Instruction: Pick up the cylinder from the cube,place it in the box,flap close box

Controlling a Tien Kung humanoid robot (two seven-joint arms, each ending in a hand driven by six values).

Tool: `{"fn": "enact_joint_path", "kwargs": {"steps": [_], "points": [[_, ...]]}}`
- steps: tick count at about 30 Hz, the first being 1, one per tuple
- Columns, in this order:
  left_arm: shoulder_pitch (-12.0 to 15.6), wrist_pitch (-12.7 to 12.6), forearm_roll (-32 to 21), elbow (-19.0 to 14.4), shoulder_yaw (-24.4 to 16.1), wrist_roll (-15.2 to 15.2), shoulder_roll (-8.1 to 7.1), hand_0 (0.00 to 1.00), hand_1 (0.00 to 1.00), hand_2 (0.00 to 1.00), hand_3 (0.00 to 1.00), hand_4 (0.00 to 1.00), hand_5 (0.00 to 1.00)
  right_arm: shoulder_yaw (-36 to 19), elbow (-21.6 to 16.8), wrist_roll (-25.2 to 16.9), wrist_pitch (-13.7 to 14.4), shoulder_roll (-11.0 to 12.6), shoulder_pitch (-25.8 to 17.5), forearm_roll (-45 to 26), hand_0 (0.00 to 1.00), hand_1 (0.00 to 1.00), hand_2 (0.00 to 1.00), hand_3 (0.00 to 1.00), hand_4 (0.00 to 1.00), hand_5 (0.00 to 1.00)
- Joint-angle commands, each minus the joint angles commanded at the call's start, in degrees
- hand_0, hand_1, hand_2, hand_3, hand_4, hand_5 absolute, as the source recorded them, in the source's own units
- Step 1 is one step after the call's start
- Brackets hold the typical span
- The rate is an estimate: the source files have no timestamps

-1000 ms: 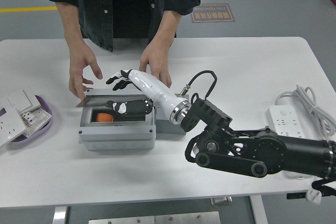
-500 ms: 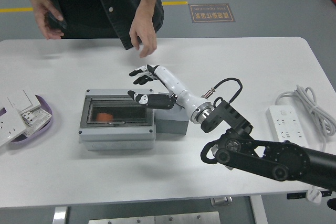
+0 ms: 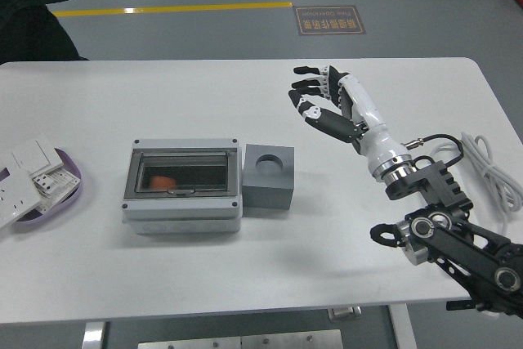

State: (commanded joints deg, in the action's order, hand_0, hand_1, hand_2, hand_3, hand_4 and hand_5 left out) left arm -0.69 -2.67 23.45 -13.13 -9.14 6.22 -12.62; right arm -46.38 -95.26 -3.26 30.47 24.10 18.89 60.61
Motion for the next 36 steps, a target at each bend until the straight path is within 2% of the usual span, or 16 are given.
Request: {"fn": "enact_joint_path", "kwargs": {"steps": [5, 13, 20, 23, 27, 31, 36], "points": [[-0.32, 0.09, 0.53, -0.11, -0.28, -0.17, -0.20, 0.600, 0.623, 0.609, 0.629, 0.686, 0.210, -0.51, 1.39, 0.37, -0.19, -0.16, -0.47, 0.91, 0.751, 0.643, 0.630, 0.672, 0.676, 0.259], [-0.80, 0.23, 1.79, -0.34, -0.92, -0.55, -1.40, 0.599, 0.623, 0.610, 0.629, 0.686, 0.214, -0.83, 2.45, 0.51, -0.27, -0.27, -1.62, 1.77, 0.754, 0.644, 0.631, 0.672, 0.656, 0.251], [-0.11, 0.05, 2.52, -0.31, -1.33, -0.32, -1.05, 0.600, 0.623, 0.609, 0.629, 0.686, 0.214, -3.60, 3.00, 2.18, -0.55, -2.81, -2.63, 7.53, 0.753, 0.644, 0.633, 0.671, 0.652, 0.253], [0.15, -0.89, 3.76, -0.14, -2.06, 0.44, -0.55, 0.600, 0.623, 0.609, 0.629, 0.686, 0.214, -4.04, 3.10, 0.81, 0.11, -3.85, -3.19, 8.04, 0.753, 0.644, 0.633, 0.671, 0.652, 0.253], [0.37, -1.75, 4.30, 0.11, -2.60, 1.12, -0.36, 0.600, 0.623, 0.609, 0.630, 0.686, 0.209, -4.03, 3.41, -1.02, 1.12, -3.93, -3.69, 7.79, 0.748, 0.649, 0.636, 0.671, 0.650, 0.250], [0.46, -1.81, 3.67, 0.28, -2.52, 1.14, -0.40, 0.598, 0.623, 0.611, 0.631, 0.691, 0.211, -4.40, 3.75, -2.44, 1.94, -3.57, -4.05, 6.74, 0.745, 0.645, 0.633, 0.669, 0.645, 0.249], [0.18, -1.46, 3.33, 0.32, -2.75, 0.87, -0.30, 0.598, 0.623, 0.611, 0.631, 0.691, 0.211, -4.45, 4.92, -6.71, 3.36, -3.30, -4.32, 1.89, 0.745, 0.645, 0.633, 0.669, 0.645, 0.249]]}}
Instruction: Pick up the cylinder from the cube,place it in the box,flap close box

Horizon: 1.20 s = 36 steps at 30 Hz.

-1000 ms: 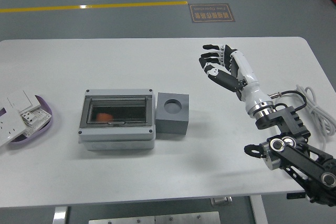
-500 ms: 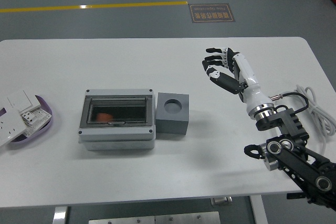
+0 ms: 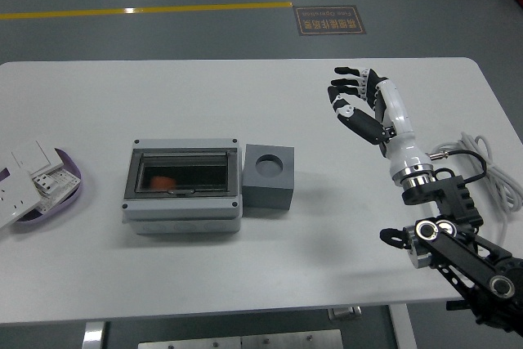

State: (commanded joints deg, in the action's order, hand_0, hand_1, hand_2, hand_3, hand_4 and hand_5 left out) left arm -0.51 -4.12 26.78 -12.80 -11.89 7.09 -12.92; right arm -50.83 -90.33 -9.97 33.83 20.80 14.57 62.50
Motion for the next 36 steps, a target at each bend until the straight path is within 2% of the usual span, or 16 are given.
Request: {"fn": "enact_joint_path", "kwargs": {"steps": [5, 10, 15, 36], "points": [[-0.16, 0.48, -0.67, 0.12, 0.02, -0.46, 0.13, 0.597, 0.623, 0.611, 0.632, 0.693, 0.213, 0.58, 3.42, -6.06, -0.03, -0.37, -0.13, -8.03, 0.740, 0.636, 0.628, 0.661, 0.641, 0.248], [-0.09, 0.68, -1.06, 0.21, 0.05, -0.66, 0.22, 0.597, 0.623, 0.612, 0.634, 0.696, 0.212, 1.07, 4.51, -9.10, 0.41, -0.61, 0.08, -14.32, 0.734, 0.633, 0.624, 0.666, 0.640, 0.252], [-0.25, 0.68, -1.35, 0.23, 0.30, -0.68, 0.29, 0.597, 0.623, 0.612, 0.635, 0.702, 0.213, 1.46, 4.70, -9.78, 0.58, -0.55, 0.34, -16.72, 0.730, 0.628, 0.621, 0.664, 0.641, 0.247], [-0.25, 0.74, -2.30, 0.17, 1.79, -0.83, -0.17, 0.597, 0.623, 0.613, 0.635, 0.713, 0.227, 3.26, 5.42, -11.03, 0.09, 0.31, -0.84, -19.37, 0.725, 0.631, 0.618, 0.659, 0.621, 0.219]]}}
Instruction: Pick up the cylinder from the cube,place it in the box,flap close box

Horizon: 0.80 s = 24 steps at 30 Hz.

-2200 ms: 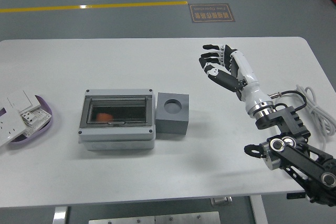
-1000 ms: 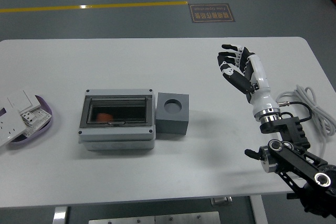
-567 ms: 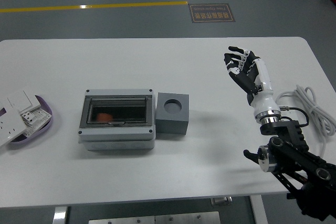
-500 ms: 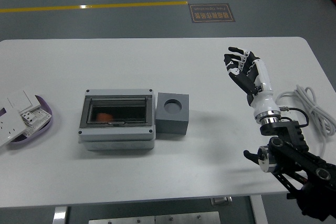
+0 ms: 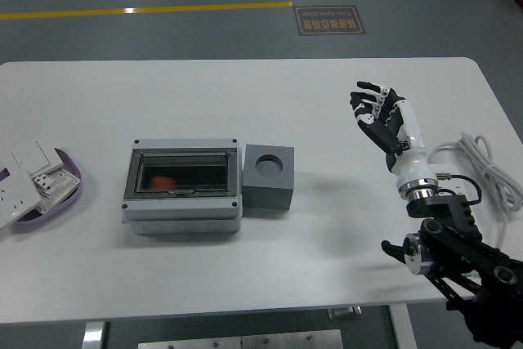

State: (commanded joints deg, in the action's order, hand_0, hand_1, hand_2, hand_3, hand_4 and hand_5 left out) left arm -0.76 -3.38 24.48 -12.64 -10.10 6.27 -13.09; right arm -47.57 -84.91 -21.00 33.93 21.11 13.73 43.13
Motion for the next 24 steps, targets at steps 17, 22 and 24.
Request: {"fn": "enact_joint_path", "kwargs": {"steps": [17, 22, 24], "points": [[-0.08, 0.15, -0.64, 0.08, 0.85, 0.18, -0.06, 0.597, 0.621, 0.614, 0.634, 0.712, 0.227, 2.19, 0.21, -1.04, -0.06, -0.02, -0.28, -0.89, 0.719, 0.632, 0.617, 0.656, 0.611, 0.195], [-0.15, 0.29, -0.69, 0.05, 0.94, 0.41, 0.01, 0.596, 0.622, 0.613, 0.634, 0.712, 0.223, 2.42, 0.21, -0.97, 0.04, -0.15, -0.20, -0.72, 0.718, 0.628, 0.617, 0.656, 0.609, 0.192], [-0.15, 0.28, -0.74, 0.07, 0.98, 0.41, -0.02, 0.596, 0.622, 0.613, 0.634, 0.712, 0.223, 2.41, 0.21, -0.93, 0.09, -0.01, -0.22, -0.72, 0.718, 0.628, 0.617, 0.656, 0.609, 0.192]]}}
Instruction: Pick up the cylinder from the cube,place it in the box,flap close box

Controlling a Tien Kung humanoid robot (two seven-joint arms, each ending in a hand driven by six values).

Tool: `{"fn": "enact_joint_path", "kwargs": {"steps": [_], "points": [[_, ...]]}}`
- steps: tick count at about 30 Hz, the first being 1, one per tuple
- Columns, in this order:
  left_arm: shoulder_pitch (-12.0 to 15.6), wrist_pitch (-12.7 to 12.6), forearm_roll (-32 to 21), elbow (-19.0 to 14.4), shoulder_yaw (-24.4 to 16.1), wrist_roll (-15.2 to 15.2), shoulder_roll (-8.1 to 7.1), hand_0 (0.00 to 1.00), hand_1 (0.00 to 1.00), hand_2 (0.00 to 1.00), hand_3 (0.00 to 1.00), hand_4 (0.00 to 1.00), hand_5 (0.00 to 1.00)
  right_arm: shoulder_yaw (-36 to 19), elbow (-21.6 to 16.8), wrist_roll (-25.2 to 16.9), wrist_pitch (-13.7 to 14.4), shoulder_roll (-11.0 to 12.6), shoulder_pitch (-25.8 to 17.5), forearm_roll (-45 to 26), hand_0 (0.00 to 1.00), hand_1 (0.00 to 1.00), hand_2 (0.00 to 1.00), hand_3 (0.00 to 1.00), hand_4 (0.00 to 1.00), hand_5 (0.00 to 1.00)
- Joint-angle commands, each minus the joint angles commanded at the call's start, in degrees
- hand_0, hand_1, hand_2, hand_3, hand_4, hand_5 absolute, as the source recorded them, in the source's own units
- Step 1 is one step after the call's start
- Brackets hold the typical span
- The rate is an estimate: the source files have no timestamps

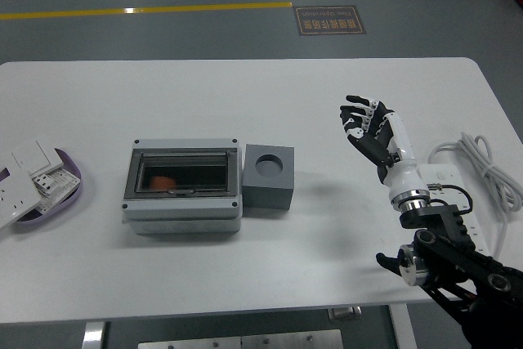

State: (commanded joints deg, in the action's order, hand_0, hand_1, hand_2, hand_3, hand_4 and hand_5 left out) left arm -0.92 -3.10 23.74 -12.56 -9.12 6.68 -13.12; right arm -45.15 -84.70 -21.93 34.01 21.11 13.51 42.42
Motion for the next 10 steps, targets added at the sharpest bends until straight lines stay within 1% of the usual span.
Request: {"fn": "enact_joint_path", "kwargs": {"steps": [10], "points": [[0.00, 0.01, 0.05, -0.01, -0.03, -0.03, 0.00, 0.597, 0.621, 0.615, 0.635, 0.711, 0.224, -0.37, 0.10, 0.02, 0.14, 0.03, -0.20, 0.09, 0.718, 0.622, 0.617, 0.654, 0.610, 0.193]]}}
